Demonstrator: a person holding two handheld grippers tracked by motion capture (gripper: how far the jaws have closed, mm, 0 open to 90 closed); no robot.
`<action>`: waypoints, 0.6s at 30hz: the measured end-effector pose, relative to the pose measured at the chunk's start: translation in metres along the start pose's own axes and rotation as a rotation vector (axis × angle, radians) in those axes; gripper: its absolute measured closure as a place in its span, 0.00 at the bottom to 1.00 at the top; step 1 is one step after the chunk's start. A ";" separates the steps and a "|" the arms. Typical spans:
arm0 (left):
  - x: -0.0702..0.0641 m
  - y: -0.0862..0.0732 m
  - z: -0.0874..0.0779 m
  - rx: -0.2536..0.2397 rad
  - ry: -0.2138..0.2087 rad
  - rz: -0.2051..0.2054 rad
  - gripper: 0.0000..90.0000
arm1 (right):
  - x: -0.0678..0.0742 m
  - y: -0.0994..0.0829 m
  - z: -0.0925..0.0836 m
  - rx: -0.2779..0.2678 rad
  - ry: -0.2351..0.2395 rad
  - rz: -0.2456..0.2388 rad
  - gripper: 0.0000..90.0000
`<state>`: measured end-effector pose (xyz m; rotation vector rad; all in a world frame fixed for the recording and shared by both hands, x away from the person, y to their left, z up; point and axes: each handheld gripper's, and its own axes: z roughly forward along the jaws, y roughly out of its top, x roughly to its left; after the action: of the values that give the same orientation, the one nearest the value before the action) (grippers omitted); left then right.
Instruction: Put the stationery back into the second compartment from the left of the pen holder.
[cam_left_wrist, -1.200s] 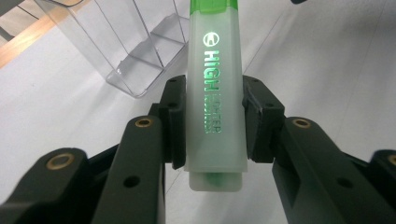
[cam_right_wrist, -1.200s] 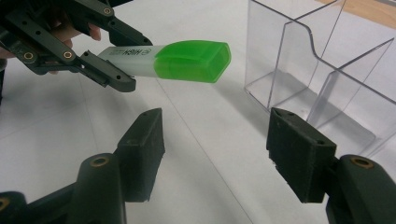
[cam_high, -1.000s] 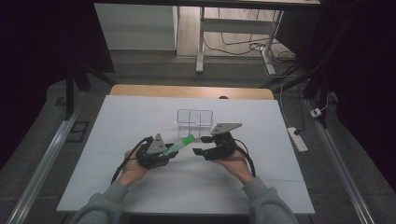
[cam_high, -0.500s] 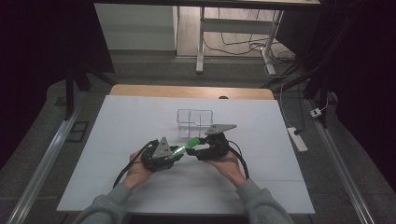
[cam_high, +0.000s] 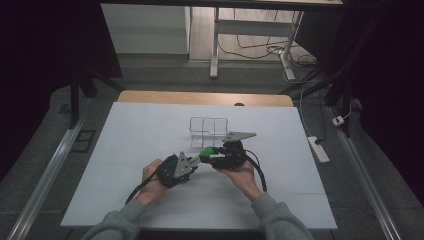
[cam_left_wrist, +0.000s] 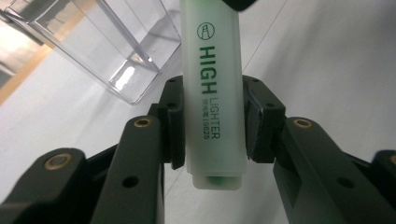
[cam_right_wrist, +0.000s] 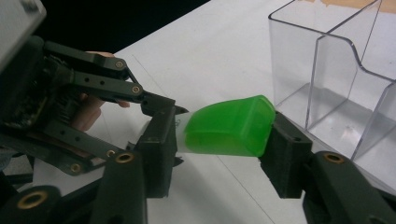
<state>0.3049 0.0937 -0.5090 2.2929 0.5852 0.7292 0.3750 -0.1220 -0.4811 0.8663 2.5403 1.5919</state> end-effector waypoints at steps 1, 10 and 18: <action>0.000 0.000 0.001 0.002 0.000 -0.004 0.71 | 0.000 0.000 -0.001 -0.002 0.007 0.008 0.60; -0.003 0.000 0.006 0.010 0.009 0.001 0.69 | 0.002 0.002 -0.001 -0.052 0.080 0.035 0.74; -0.003 0.000 0.006 0.009 0.021 0.002 0.68 | 0.006 0.002 0.000 -0.074 0.078 0.022 0.76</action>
<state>0.3063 0.0889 -0.5139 2.2967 0.5973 0.7541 0.3708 -0.1184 -0.4775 0.8440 2.5129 1.7475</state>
